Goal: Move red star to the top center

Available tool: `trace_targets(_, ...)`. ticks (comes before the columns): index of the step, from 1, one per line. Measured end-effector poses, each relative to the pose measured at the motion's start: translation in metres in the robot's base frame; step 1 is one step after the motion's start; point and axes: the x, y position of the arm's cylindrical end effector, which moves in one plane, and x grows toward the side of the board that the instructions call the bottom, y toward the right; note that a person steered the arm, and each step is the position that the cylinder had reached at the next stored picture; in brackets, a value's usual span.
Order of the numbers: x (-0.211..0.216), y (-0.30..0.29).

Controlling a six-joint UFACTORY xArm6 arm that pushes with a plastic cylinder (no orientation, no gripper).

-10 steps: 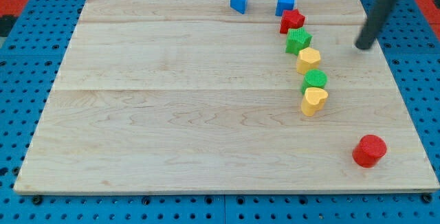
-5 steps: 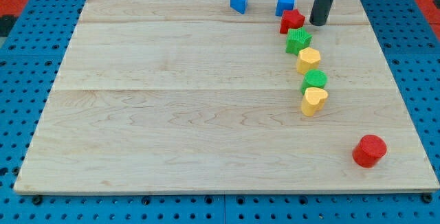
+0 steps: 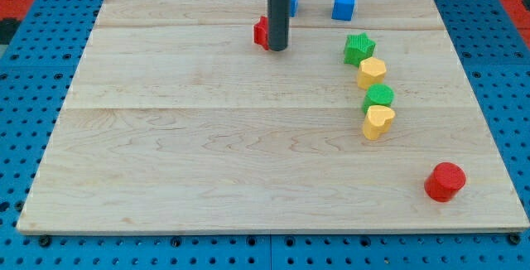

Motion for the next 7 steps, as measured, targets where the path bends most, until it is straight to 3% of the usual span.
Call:
trace_targets(2,-0.057,-0.007)
trace_targets(5,-0.072,-0.034)
trace_targets(7,-0.057,-0.020)
